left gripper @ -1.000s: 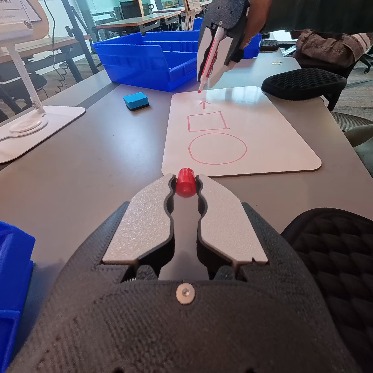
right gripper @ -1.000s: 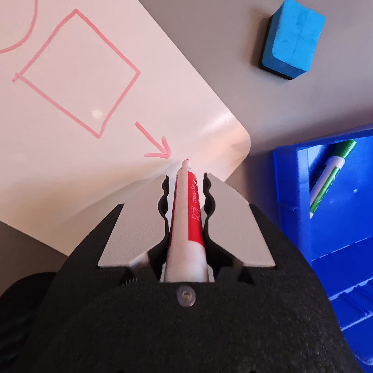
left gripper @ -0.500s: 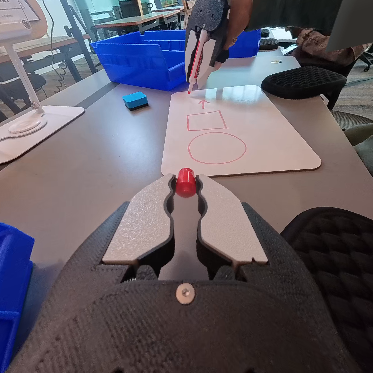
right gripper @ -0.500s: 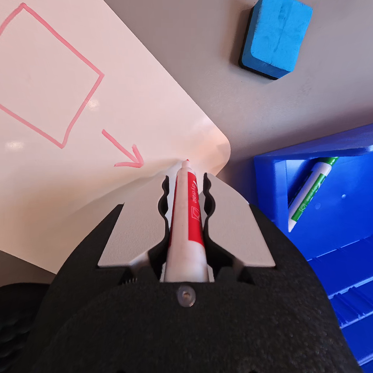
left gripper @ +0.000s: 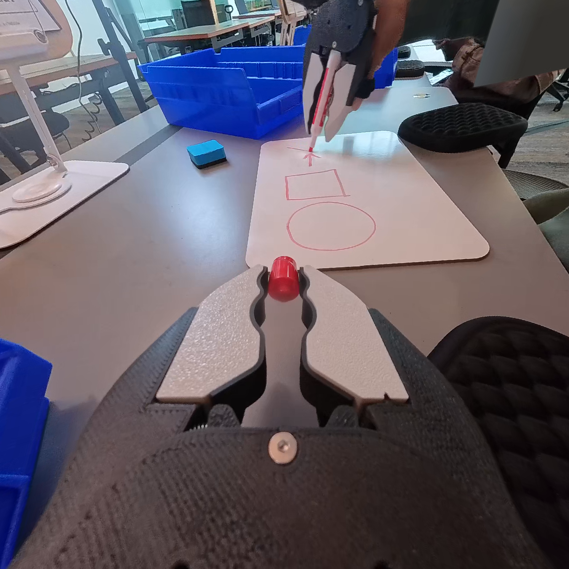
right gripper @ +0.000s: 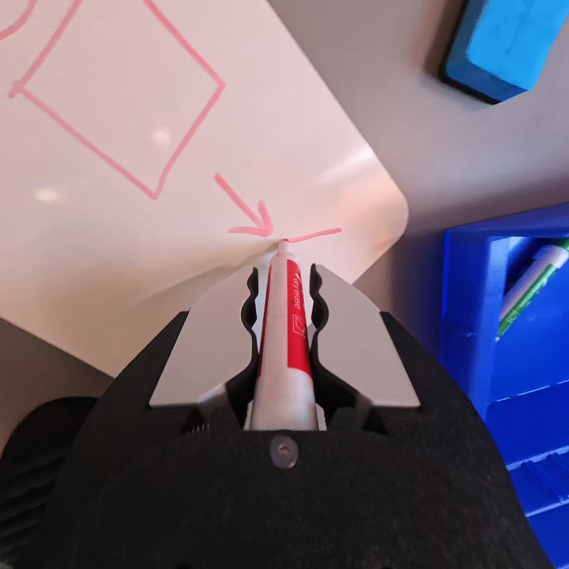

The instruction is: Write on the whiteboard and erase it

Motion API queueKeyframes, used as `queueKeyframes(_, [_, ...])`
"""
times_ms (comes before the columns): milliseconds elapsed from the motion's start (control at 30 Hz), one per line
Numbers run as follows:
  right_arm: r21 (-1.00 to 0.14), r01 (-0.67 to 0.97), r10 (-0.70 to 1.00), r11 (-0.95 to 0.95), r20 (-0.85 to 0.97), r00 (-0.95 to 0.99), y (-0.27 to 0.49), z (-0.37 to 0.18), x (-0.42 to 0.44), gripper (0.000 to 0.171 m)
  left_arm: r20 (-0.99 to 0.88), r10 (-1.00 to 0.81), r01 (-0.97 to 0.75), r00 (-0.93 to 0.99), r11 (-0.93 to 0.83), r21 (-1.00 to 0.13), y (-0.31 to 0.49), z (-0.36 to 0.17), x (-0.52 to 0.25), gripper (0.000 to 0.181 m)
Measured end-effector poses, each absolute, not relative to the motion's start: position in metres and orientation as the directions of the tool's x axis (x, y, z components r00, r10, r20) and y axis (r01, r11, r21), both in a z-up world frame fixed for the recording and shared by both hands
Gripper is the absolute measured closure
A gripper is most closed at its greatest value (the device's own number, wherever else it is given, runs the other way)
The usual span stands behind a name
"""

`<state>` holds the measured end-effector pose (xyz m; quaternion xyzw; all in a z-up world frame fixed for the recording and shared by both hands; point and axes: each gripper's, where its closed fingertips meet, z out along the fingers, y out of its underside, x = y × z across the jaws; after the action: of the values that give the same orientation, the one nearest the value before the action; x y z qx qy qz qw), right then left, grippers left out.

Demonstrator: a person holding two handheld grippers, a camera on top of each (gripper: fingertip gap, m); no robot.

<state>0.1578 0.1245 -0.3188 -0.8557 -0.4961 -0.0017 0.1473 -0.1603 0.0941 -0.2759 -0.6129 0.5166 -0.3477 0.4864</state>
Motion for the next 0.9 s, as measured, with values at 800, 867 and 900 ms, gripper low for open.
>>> queueKeyframes(800, [-0.203, 0.812, 0.792, -0.546, 0.189, 0.580, 0.121, -0.320, 0.210, 0.138, -0.077, -0.971, -0.296, 0.228, 0.006, -0.955, 0.095, -0.276, -0.160, 0.162])
queueKeyframes(867, [-0.208, 0.816, 0.796, -0.539, 0.191, 0.574, 0.124, -0.320, 0.206, 0.138, -0.077, -0.971, -0.296, 0.228, 0.006, -0.955, 0.095, -0.276, -0.161, 0.162])
queueKeyframes(900, [-0.210, 0.819, 0.799, -0.533, 0.193, 0.570, 0.127, -0.320, 0.203, 0.138, -0.078, -0.971, -0.298, 0.228, 0.007, -0.955, 0.095, -0.276, -0.161, 0.162])
